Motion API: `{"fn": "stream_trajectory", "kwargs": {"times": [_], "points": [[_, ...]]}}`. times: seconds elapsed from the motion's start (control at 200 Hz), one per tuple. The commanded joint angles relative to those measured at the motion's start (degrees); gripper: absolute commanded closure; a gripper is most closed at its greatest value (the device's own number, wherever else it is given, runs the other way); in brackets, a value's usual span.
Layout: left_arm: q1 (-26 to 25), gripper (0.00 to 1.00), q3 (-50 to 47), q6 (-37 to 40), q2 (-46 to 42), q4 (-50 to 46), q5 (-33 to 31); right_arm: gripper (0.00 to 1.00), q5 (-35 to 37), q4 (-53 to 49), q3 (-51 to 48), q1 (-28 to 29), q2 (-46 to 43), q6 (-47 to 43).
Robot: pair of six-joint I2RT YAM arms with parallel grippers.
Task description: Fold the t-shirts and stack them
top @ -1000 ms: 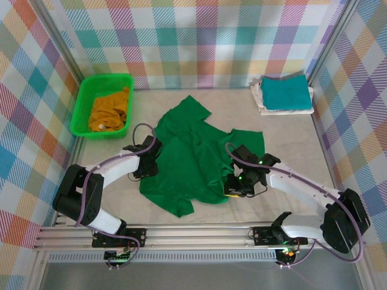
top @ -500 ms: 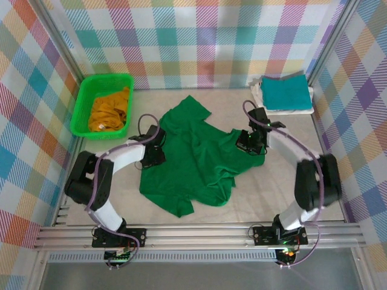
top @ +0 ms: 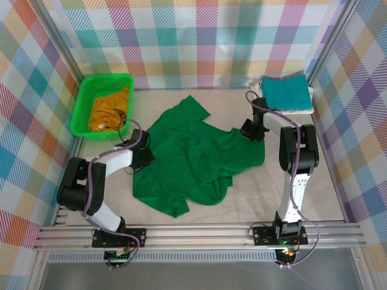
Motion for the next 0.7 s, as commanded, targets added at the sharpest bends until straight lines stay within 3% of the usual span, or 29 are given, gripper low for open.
{"fn": "stream_trajectory", "kwargs": {"times": [0.0, 0.13, 0.33, 0.415, 0.56, 0.695], "points": [[0.89, 1.00, -4.53, -3.63, -2.69, -8.62, -2.49, 1.00, 1.14, -1.73, 4.38, -0.48, 4.70, -0.29], [0.89, 1.00, -3.09, -2.66, -7.85, -12.07, -4.15, 1.00, -0.02, -2.40, 11.64, -1.37, 10.19, -0.19], [-0.84, 1.00, 7.06, 5.44, -9.35, -11.16, -3.22, 1.00, -8.98, 1.07, 21.08, -1.04, 14.92, -3.86], [-2.22, 1.00, 17.22, 9.55, -4.34, -12.71, -2.45, 1.00, -9.35, 0.77, 21.29, -0.58, 12.13, -4.99], [-5.50, 1.00, 35.34, 17.26, 8.48, -14.26, -1.45, 1.00, -5.61, 1.23, 13.28, -0.37, 2.28, -2.80], [-6.19, 1.00, 51.54, 18.57, 22.78, -17.27, 0.97, 1.00, -5.42, 4.69, 4.73, -0.88, -3.47, -1.63]]}}
